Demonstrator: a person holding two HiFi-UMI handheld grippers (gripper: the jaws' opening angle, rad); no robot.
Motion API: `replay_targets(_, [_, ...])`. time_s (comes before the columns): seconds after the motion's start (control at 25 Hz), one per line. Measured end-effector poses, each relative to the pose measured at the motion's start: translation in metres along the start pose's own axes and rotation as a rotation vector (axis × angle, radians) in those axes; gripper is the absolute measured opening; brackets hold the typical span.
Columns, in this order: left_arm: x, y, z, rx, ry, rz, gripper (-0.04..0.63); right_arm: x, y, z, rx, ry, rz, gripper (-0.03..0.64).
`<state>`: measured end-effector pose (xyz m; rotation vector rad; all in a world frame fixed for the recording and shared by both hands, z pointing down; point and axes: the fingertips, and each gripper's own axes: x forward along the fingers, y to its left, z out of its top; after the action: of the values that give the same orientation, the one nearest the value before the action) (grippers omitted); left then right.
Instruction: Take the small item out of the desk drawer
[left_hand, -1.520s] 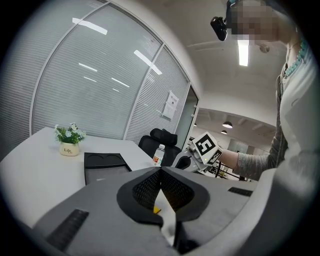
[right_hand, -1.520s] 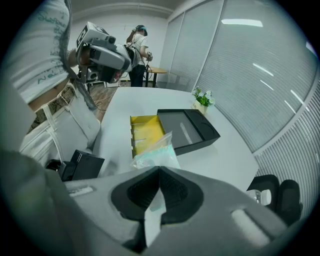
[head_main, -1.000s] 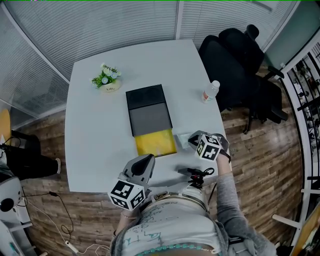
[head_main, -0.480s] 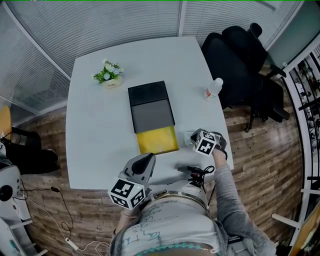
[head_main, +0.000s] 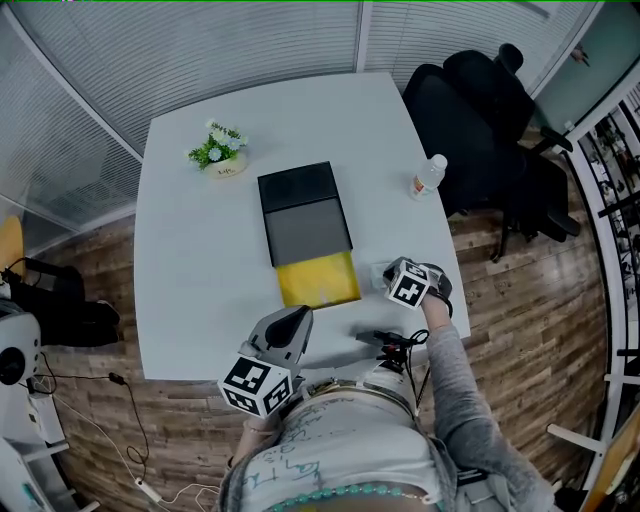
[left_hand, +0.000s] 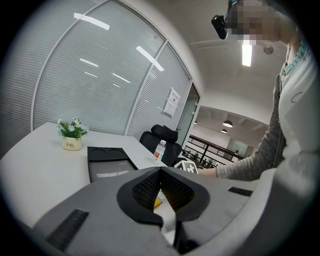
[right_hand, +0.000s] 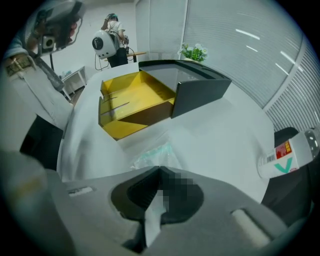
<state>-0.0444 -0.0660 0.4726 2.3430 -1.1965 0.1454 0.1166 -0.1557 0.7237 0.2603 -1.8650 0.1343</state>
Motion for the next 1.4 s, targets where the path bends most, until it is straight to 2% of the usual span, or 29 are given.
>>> replay_targets(0.28, [0.0054, -0.0046, -0.0013, 0.004, 0.010, -0.024, -0.003, 0.0026, -0.0020, 0.0002, 0.044, 0.029, 0.008, -0.005])
replay_targets(0.6, [0.0050, -0.0065, -0.0015, 0.009, 0.012, -0.033, -0.003, 0.0012, -0.0020, 0.0006, 0.079, 0.014, 0.026, -0.005])
replay_targets(1.4, [0.0048, -0.0053, -0.0017, -0.001, -0.001, -0.029, -0.003, 0.0034, -0.0038, -0.0008, 0.053, 0.063, 0.043, -0.002])
